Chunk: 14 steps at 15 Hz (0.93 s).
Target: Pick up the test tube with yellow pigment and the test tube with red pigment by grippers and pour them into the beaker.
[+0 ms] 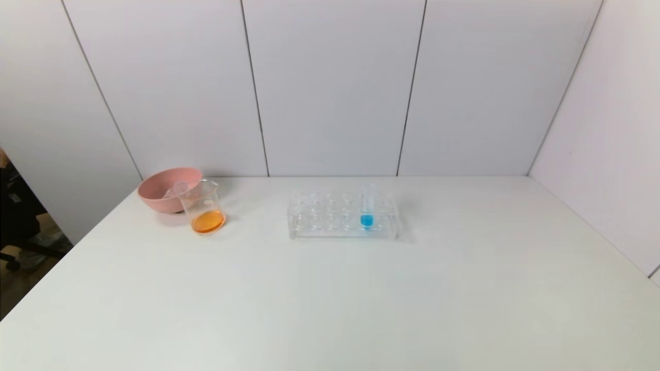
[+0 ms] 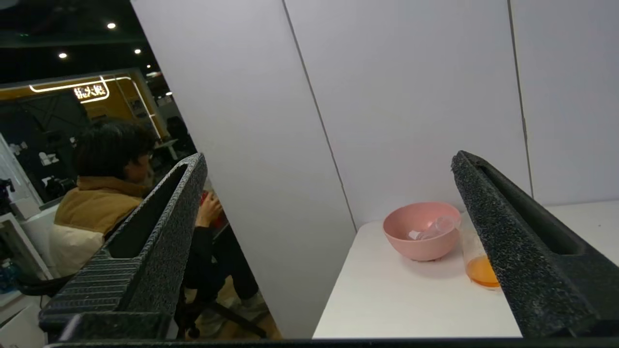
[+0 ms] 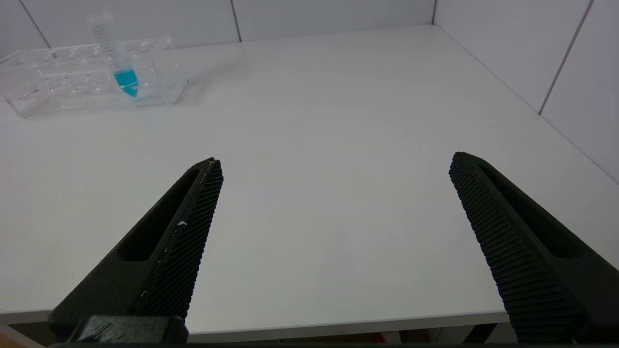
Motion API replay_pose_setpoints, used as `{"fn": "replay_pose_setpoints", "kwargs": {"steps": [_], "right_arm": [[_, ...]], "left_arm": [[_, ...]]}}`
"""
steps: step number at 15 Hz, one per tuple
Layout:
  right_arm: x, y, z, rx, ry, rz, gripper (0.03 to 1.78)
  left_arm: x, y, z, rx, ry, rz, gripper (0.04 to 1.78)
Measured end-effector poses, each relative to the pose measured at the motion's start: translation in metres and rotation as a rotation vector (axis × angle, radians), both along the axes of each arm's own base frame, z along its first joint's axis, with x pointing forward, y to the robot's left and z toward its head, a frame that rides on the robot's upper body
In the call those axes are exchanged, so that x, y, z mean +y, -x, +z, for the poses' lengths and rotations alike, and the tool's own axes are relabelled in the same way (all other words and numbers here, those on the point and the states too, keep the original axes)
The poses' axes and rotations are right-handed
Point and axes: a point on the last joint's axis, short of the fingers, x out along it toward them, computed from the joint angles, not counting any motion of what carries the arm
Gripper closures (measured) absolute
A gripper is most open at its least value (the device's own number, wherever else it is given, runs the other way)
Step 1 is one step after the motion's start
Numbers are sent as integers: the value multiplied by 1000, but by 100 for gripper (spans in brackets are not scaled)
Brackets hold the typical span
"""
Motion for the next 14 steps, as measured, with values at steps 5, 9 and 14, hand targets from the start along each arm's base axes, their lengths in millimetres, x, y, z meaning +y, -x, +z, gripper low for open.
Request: {"fn": "replay_pose_setpoints", "kwargs": {"steps": [5,9,14], "right_arm": [[0,0,0,0,0,0,10],[0,0,0,0,0,0,10],[0,0,0,0,0,0,10]], "left_arm": [[-3,33,-56,-106,152,-219,6],[-7,12,-123,138,293,-477,6],[-5,3,-168,416,397,-310,6]]}}
